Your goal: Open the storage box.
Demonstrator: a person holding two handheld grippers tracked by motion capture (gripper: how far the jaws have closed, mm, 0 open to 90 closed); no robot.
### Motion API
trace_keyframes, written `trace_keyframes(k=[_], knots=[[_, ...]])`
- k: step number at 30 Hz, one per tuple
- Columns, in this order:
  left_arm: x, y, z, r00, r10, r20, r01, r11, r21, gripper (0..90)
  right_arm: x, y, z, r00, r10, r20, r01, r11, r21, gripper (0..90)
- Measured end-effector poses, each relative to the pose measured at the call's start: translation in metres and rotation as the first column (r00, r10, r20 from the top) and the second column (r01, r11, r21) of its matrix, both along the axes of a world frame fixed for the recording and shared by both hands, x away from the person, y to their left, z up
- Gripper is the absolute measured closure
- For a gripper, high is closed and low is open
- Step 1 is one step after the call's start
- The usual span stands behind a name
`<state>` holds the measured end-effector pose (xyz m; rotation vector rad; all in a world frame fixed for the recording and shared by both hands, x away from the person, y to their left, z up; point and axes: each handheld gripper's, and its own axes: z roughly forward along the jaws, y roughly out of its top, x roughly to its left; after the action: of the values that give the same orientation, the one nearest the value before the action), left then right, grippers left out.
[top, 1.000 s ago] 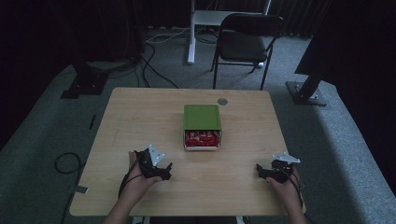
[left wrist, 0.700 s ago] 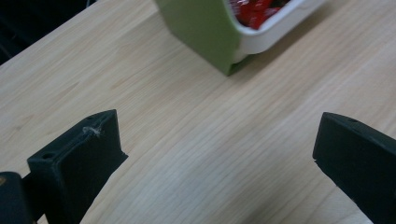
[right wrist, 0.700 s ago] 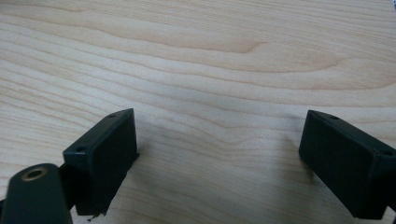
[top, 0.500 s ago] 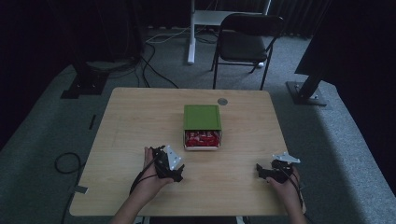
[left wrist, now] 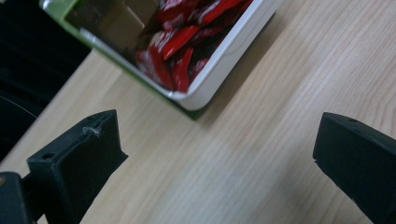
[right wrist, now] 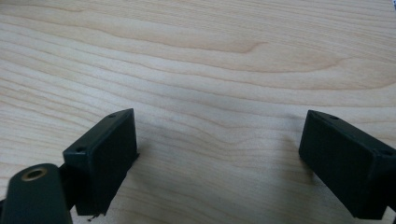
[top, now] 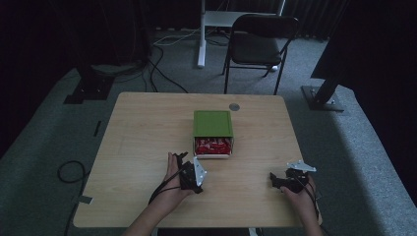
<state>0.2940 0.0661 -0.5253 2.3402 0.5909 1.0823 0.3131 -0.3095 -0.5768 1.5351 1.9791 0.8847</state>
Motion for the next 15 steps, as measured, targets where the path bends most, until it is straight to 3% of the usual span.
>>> trace_keyframes(k=[3, 6, 9, 15], knots=[[-0.001, -0.008, -0.002, 0.9989, -0.028, 0.039, 0.025, 0.9979, 0.06, 1.8, 0.0, 0.0, 0.0, 1.0, 0.0, 0.0, 0.0, 1.0, 0.0, 10.7], [-0.001, -0.012, -0.003, 0.9971, -0.044, 0.062, 0.039, 0.9958, 0.083, 1.8, 0.0, 0.0, 0.0, 1.0, 0.0, 0.0, 0.0, 1.0, 0.0, 10.7], [-0.001, -0.022, -0.005, 0.9929, -0.076, 0.091, 0.064, 0.989, 0.133, 1.8, 0.0, 0.0, 0.0, 1.0, 0.0, 0.0, 0.0, 1.0, 0.0, 10.7], [0.002, -0.033, -0.006, 0.9876, -0.114, 0.108, 0.096, 0.9828, 0.158, 1.9, 0.0, 0.0, 0.0, 1.0, 0.0, 0.0, 0.0, 1.0, 0.0, 10.7]])
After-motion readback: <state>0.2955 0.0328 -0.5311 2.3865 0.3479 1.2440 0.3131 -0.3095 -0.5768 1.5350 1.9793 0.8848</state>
